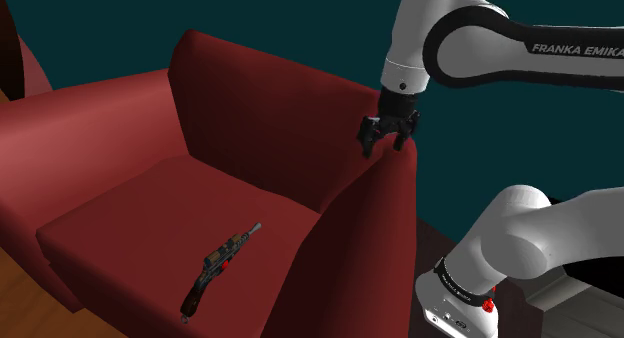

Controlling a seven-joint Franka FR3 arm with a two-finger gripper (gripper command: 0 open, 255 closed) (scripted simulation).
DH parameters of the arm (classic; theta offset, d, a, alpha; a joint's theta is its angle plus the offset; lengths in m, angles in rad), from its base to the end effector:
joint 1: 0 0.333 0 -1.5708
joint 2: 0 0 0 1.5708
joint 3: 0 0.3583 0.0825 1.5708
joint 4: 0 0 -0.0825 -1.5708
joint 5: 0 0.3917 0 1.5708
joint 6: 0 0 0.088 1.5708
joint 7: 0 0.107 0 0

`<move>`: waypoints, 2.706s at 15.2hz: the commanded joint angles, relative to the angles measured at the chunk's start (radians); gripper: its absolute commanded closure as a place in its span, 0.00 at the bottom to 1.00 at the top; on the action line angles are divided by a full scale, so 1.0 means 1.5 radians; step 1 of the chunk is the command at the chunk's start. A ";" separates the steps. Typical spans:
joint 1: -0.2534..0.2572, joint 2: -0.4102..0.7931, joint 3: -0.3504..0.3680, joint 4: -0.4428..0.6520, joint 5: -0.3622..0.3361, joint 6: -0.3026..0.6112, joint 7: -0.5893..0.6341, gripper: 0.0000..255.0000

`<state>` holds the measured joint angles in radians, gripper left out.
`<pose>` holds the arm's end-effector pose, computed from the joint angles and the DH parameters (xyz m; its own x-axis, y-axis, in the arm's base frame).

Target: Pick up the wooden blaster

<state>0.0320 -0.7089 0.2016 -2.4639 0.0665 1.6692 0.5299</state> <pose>0.2985 0.0916 0.5483 0.9339 -0.3542 -0.0483 -0.3479 -0.9317 0.1041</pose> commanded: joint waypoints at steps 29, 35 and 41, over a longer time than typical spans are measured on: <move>0.051 0.669 0.249 0.281 -0.008 0.406 0.828 0.00; 0.071 0.724 0.232 0.299 -0.032 0.443 0.858 0.00; 0.078 0.747 0.225 0.294 -0.044 0.469 0.863 1.00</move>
<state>0.1494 0.4102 0.5392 -2.0227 0.0012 2.3705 1.8243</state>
